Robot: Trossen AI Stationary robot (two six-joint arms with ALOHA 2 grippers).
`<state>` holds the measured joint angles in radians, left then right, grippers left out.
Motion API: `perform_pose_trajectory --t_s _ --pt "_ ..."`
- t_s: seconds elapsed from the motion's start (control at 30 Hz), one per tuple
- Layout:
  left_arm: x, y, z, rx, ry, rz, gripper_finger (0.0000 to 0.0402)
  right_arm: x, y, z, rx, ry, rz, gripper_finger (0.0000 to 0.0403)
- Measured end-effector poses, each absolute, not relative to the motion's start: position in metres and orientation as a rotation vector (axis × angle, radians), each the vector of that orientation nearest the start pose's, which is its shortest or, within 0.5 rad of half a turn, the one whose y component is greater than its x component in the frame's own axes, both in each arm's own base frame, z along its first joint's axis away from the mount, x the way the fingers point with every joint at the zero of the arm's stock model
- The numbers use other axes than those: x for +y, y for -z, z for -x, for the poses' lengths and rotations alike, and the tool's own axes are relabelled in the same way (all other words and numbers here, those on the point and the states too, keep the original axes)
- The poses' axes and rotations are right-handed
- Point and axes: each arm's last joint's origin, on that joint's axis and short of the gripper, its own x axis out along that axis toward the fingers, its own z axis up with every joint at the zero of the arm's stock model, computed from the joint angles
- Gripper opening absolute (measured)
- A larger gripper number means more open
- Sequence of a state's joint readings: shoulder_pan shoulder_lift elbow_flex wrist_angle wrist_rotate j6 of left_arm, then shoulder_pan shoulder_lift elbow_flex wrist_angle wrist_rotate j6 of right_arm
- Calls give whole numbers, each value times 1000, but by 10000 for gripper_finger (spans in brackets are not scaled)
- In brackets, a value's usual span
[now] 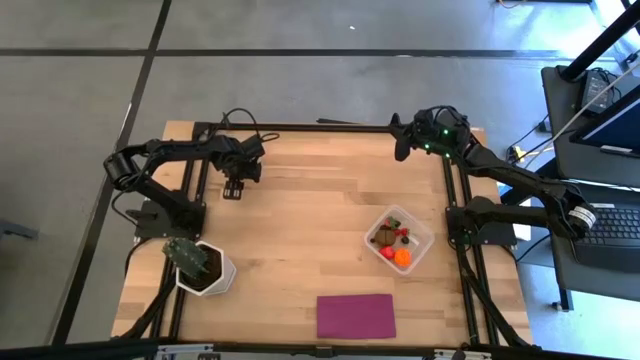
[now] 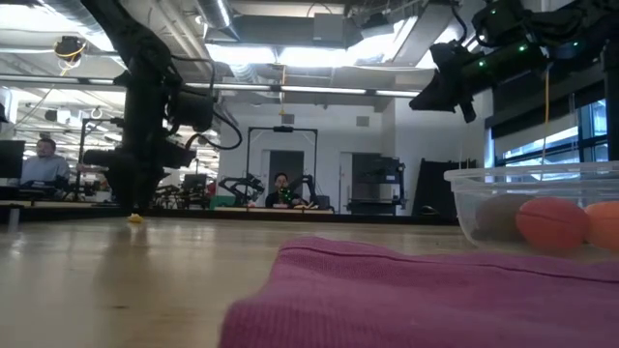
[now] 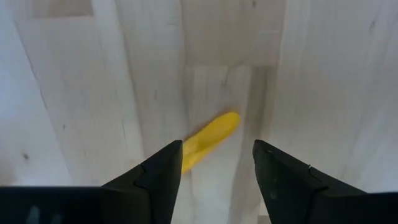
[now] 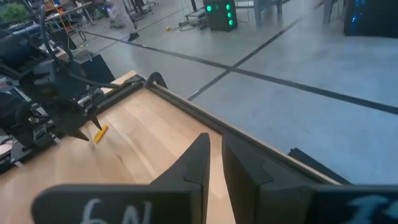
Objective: Pick and placing Produce into tupperware
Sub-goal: Put the corn into the transparent bin
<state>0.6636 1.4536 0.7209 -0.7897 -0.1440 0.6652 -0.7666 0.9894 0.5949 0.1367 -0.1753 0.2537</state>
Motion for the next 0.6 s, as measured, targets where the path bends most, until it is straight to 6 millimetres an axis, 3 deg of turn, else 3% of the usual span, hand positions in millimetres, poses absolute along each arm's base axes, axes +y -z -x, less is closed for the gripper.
perform_pose_trajectory --t_s 0.6 --pt "132 -136 -161 1605 -128 -101 135 -147 -262 -160 143 614 -353 46"
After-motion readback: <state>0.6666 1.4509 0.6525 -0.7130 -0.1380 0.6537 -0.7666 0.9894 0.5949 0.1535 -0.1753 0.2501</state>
